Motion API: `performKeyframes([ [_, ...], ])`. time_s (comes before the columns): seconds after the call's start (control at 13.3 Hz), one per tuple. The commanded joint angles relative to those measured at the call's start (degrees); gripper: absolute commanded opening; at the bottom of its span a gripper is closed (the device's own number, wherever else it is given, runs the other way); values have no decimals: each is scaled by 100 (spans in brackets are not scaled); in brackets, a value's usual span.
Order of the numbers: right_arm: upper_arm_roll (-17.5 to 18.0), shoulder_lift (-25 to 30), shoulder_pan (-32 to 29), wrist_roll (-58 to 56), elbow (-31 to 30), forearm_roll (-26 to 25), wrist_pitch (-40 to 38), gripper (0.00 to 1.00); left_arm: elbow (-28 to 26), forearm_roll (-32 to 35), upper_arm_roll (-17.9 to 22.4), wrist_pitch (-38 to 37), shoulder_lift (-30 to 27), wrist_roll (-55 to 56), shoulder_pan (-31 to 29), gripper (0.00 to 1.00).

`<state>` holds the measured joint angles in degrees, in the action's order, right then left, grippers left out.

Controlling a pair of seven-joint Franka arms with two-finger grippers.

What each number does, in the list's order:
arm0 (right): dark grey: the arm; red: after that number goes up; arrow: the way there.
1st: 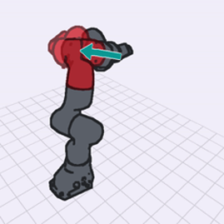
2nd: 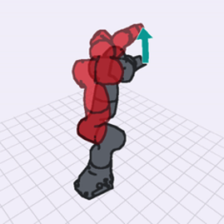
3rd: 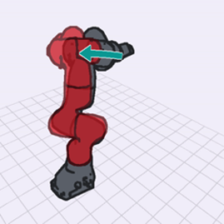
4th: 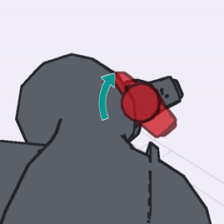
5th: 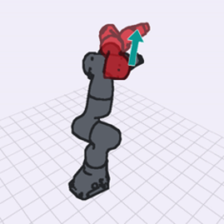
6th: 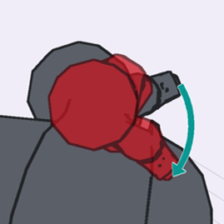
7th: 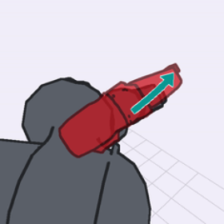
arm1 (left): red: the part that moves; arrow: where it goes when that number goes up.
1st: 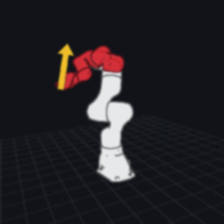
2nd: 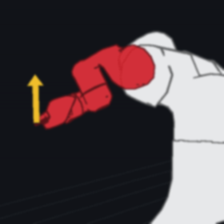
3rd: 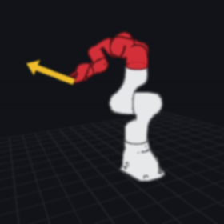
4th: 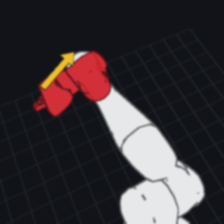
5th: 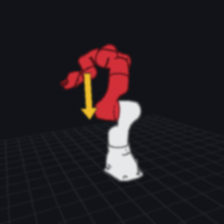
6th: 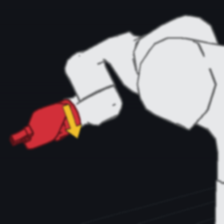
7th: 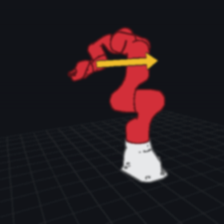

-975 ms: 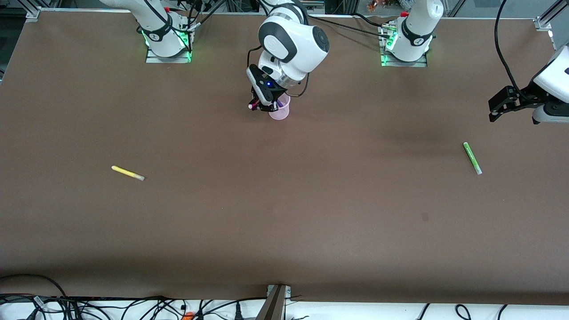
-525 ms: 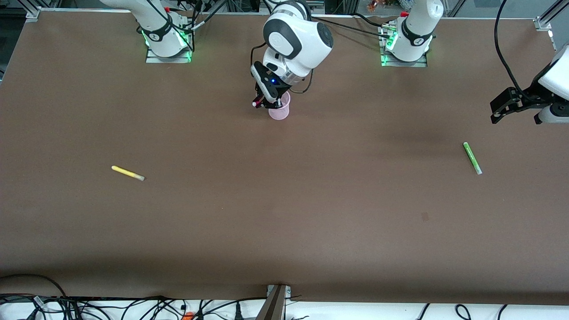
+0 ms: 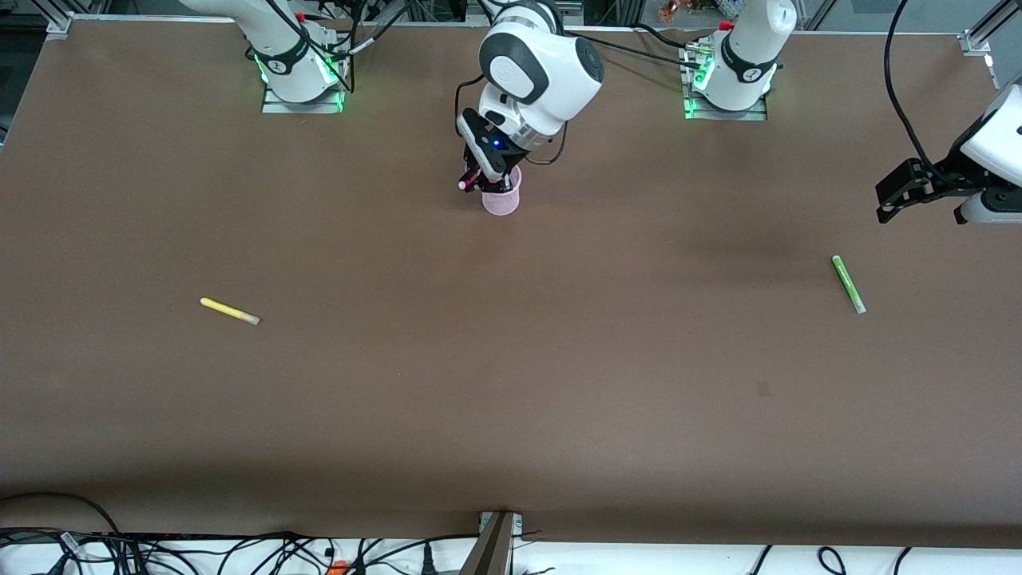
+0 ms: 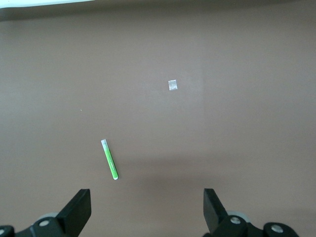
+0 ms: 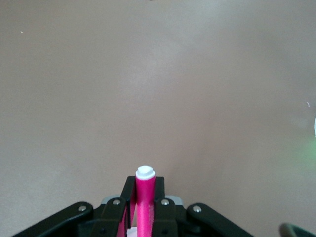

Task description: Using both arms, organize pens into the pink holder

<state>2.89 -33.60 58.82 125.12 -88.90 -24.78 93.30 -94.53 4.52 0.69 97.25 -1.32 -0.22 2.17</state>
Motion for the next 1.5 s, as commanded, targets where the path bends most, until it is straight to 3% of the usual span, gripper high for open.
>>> performKeyframes([
  [0.0,-52,-191,147,117,206,-45,-119,0,189,-136,-16,-372,53,40,11,100],
  [0.3,-52,-209,156,100,276,-54,-119,1,268,-136,-60,-365,79,23,82,100],
  [0.38,-52,-200,147,82,303,-54,-128,23,268,-136,-95,-365,79,22,82,100],
  [0.53,-61,-191,147,73,303,-80,-145,93,268,-136,-104,-365,70,31,82,100],
  [0.9,-105,72,-141,-416,627,68,-468,97,268,-136,-96,-444,61,-13,55,100],
  [1.12,-131,203,-494,-1829,1294,429,-1285,97,268,-127,-96,-418,79,5,55,100],
  [1.27,-131,554,-897,-2682,1349,595,-1507,97,277,-109,-96,-409,79,13,73,100],
  [1.43,-149,993,-1458,-3884,1349,1112,-1586,97,303,-100,-96,-409,88,49,73,100],
])
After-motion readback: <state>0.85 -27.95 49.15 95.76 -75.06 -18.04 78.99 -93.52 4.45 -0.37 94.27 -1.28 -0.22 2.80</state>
